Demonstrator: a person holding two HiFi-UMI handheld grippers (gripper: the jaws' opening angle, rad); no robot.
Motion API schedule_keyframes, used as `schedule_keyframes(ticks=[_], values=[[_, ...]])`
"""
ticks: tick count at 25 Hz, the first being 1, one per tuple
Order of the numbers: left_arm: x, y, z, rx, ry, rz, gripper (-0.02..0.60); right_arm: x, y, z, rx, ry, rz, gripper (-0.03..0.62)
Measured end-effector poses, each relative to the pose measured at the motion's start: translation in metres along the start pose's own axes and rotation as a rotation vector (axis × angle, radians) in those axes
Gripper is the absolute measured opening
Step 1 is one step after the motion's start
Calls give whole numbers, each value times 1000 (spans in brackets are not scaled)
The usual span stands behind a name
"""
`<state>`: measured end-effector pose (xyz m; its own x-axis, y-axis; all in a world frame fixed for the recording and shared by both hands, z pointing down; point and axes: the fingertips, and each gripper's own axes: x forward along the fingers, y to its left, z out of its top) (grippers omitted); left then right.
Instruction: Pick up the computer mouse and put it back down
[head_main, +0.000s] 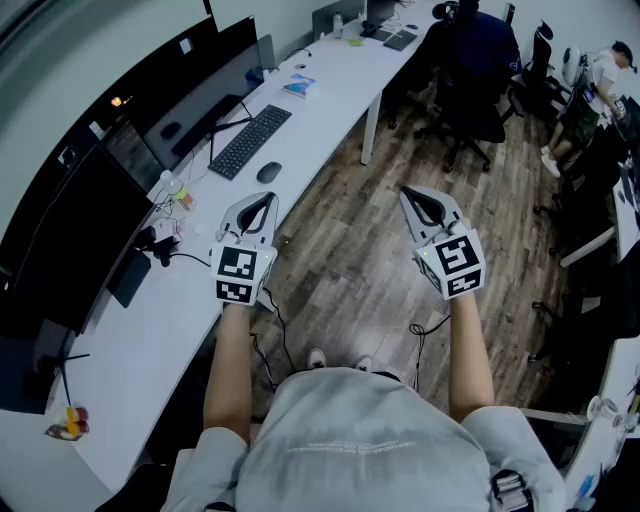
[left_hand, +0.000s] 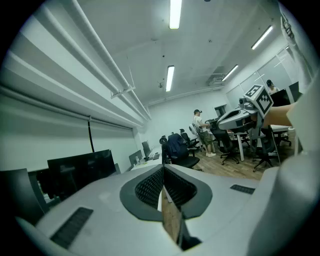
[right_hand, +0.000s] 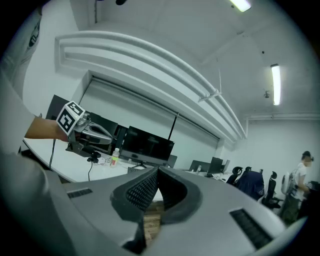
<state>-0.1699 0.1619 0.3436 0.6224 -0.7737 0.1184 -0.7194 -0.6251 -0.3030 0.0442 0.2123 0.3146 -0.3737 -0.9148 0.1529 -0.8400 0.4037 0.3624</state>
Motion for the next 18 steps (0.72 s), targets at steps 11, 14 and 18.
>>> schedule_keyframes(ticks=[11, 14, 18], values=[[4, -18, 8, -3, -31, -1, 12, -12, -15, -7, 39, -36, -17, 2], [6, -22, 8, -4, -22, -4, 12, -13, -17, -9, 40, -34, 9, 0], [8, -27, 2, 0, 4, -4, 12, -13, -15, -16, 33, -26, 30, 0]])
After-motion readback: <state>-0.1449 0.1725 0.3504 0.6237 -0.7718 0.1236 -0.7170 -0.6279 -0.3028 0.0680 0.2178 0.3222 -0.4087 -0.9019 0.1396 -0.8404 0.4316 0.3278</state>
